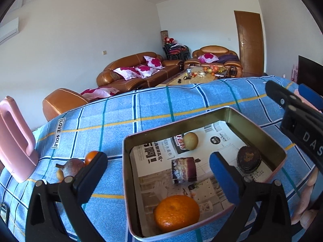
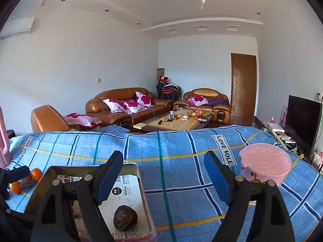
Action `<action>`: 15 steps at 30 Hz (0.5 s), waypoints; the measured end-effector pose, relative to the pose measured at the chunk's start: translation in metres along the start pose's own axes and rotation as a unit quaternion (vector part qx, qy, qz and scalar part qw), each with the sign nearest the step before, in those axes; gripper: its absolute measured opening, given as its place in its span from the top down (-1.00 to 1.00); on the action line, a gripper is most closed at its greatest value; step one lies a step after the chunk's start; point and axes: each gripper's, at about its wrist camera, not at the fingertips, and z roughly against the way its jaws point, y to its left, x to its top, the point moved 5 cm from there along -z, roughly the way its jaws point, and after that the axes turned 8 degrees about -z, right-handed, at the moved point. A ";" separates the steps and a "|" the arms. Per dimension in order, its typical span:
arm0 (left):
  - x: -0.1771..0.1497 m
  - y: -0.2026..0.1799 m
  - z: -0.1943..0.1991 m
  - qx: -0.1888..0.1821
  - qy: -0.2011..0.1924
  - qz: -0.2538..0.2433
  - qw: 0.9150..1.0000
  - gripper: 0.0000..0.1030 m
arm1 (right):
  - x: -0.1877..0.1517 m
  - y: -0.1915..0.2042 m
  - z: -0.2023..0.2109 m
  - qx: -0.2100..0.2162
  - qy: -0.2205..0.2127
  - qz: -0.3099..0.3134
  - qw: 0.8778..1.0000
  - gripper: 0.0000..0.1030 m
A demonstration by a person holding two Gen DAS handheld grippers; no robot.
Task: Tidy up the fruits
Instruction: 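Withdraw both open tools up from the pink tin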
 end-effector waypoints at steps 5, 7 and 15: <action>-0.004 0.018 0.011 0.017 -0.022 0.038 0.999 -1.00 | 0.000 -0.002 0.003 -0.008 -0.001 -0.006 1.000 -0.62; -0.007 0.025 0.017 0.020 -0.032 0.055 0.998 -1.00 | -0.001 0.000 0.006 -0.007 -0.002 -0.006 1.000 -0.62; -0.016 0.044 0.029 0.012 -0.049 0.093 0.994 -1.00 | -0.006 0.008 0.016 -0.004 0.001 0.001 1.000 -0.62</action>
